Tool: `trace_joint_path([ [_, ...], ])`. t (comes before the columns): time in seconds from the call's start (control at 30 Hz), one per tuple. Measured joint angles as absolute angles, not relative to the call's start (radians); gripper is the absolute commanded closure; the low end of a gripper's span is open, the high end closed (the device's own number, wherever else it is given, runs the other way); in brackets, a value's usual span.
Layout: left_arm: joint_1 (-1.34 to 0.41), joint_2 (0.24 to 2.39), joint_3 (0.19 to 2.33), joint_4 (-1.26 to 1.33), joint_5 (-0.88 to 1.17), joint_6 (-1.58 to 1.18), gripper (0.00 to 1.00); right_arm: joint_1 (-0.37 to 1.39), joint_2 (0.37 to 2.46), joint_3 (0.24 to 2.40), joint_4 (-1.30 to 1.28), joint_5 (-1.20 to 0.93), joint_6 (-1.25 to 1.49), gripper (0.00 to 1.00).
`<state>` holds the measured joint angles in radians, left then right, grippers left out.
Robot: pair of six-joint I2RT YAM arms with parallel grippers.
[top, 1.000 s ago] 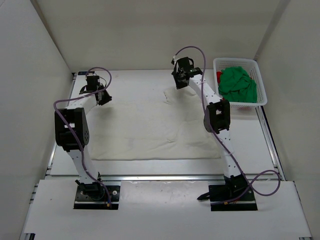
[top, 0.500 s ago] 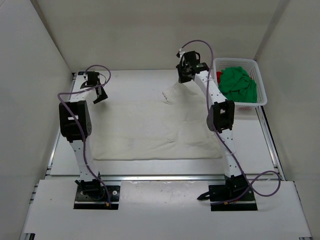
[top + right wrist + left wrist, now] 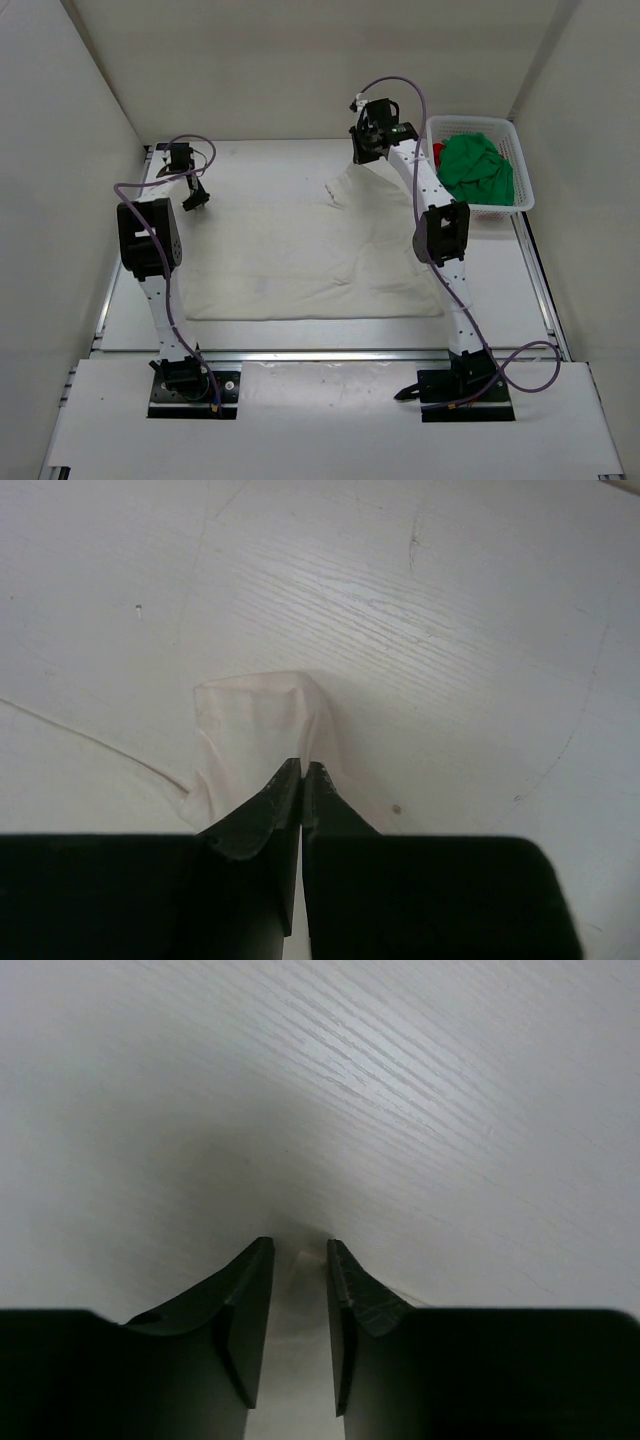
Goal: Fold and stack the t-shirts
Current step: Grap the side of the flattened tshirt furthest away from the robot with both arms
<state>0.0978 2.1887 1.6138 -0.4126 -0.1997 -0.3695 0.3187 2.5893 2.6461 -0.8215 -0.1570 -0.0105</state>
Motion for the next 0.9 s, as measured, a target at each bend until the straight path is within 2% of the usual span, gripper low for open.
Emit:
trace_joint_path([
  [0.27,0.098,2.189,1.610,-0.406,-0.189,-0.371,0.61,0.321,2.586,2.646,-0.829,-0.158,-0.010,1.00],
  [0.3,0.098,2.189,1.610,-0.403,-0.186,-0.372,0.69,0.320,2.584,2.646,-0.833,-0.157,-0.010,1.00],
  [0.43,0.098,2.188,1.603,-0.392,-0.175,-0.382,0.89,0.315,2.568,2.646,-0.852,-0.149,-0.010,1.00],
  [0.57,0.096,2.186,1.603,-0.389,-0.162,-0.387,0.99,0.303,2.532,2.646,-0.886,-0.147,-0.008,0.99],
  [0.9,0.091,2.087,1.504,-0.377,-0.112,-0.417,1.00,0.227,2.294,2.550,-0.958,-0.171,0.071,1.00],
])
